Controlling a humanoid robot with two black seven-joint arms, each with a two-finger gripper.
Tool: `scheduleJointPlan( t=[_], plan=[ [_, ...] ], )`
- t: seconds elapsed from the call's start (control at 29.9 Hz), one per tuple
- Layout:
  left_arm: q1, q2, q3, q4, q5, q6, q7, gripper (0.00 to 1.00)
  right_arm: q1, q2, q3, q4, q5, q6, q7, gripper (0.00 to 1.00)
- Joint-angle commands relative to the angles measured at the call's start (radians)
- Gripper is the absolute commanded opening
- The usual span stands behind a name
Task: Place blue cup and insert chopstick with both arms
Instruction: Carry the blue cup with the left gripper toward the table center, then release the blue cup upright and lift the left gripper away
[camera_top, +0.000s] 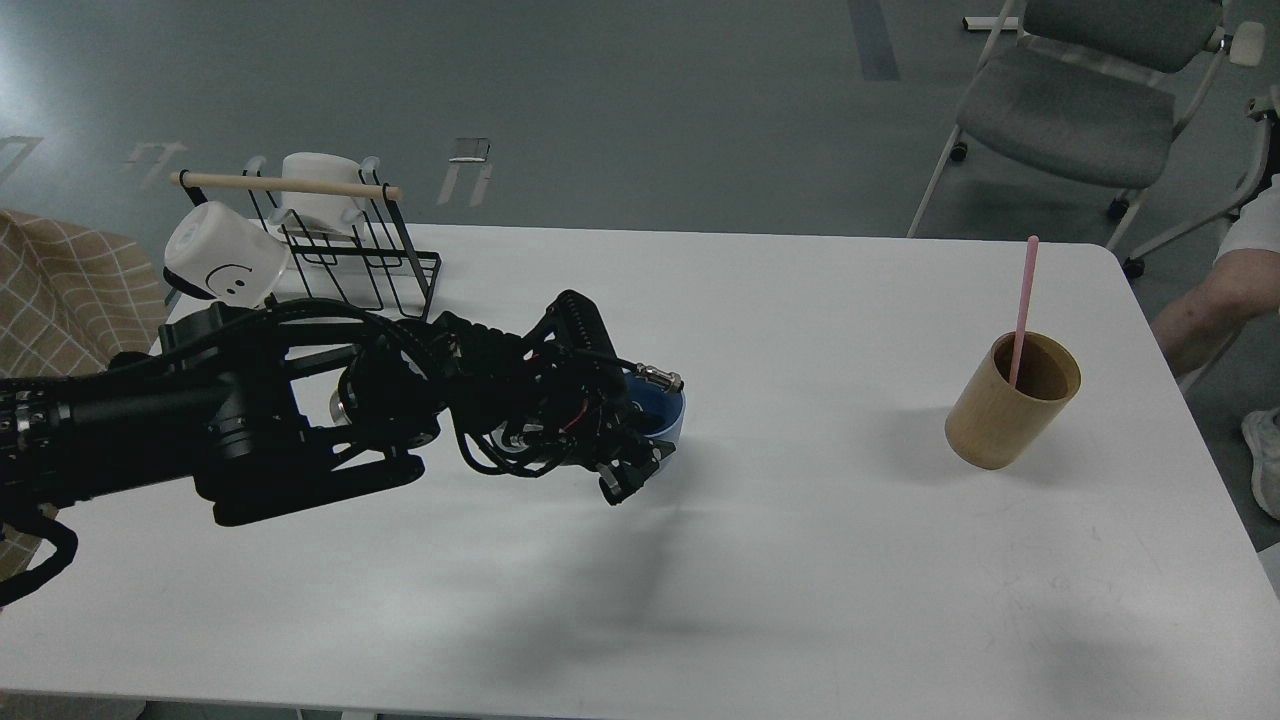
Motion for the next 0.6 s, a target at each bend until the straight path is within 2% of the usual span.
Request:
scheduleJointPlan(
  t=[0.0,0.13,0.27,0.33,0.57],
  plan=[
    [-0.009,0.001,-0.008,-0.001,-0.003,0.000,-0.005,0.67,0.000,0.000,0.000,0.000,0.000,0.000,0.000,1.00],
    [-0.092,0.026,-0.020,0.001,-0.128,0.000,-0.002,0.79,0.000,0.000,0.000,0.002,0.002,0.000,0.000,1.00],
    [-0.168,0.070,-0.065,0.008,-0.291,0.000,0.001,0.85,0.000,0.003,0.000,0.002,0.009,0.000,0.000,1.00],
    [-0.199,0.090,-0.136,0.028,-0.424,0.000,0.002,0.91,0.000,0.015,-0.002,0.009,0.012,0.000,0.000,1.00],
    [-0.172,0.181,-0.316,0.112,-0.702,0.000,0.002,0.94,0.002,0.021,-0.015,0.012,0.008,0.000,-0.003,1.00]
  ],
)
